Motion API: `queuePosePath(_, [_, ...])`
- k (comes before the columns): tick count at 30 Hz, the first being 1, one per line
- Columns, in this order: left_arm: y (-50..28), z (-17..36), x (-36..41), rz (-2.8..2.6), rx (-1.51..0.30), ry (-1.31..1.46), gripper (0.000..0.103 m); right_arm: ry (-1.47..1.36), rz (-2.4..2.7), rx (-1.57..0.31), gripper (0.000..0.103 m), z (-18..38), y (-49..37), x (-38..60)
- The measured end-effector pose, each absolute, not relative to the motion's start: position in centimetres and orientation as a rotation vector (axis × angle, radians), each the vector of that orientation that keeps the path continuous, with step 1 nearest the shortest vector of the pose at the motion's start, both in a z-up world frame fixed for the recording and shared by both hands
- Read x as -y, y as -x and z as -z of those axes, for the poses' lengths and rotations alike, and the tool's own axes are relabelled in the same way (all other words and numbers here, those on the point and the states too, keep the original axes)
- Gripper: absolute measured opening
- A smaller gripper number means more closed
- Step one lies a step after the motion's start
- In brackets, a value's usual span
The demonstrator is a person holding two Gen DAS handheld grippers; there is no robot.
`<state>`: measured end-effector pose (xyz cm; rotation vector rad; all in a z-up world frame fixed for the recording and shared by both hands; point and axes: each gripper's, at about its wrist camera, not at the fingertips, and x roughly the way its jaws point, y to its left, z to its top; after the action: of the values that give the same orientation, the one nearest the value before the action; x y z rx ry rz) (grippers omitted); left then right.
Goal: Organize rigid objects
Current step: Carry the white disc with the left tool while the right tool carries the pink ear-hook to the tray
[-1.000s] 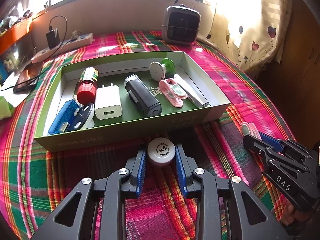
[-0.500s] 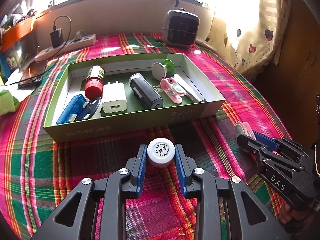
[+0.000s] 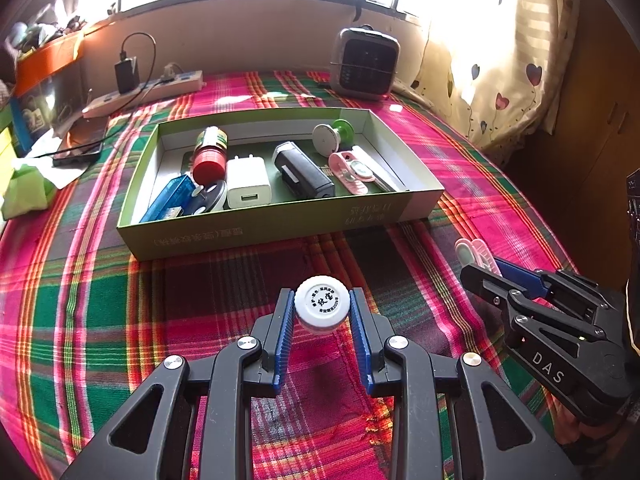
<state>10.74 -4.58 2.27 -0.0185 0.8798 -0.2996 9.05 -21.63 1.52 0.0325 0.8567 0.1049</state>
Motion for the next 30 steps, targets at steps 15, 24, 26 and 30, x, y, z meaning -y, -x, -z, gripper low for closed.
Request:
queuePosePath(15, [-9.1, -2.6, 3.1, 0.281, -0.865, 0.039, 0.026, -0.008, -0.148, -0.845, 0.025, -1.8, -7.8, 19.6])
queuePosePath(24, [-8.4, -2.9, 2.2, 0.276, -0.852, 0.05, 0.026, 0.002, -0.165, -0.833, 0.025, -2.1, -7.3, 18.7])
queuePosePath(26, [-8.2, -3.0, 2.1, 0.27, -0.844, 0.041, 0.026, 0.003, -0.169, -0.832, 0.025, -2.1, -7.2, 18.6])
queuePosePath(30, [-7.9, -3.0, 1.7, 0.265, -0.842, 0.049, 0.026, 0.008, -0.179, -0.833, 0.025, -2.1, -7.0, 18.1])
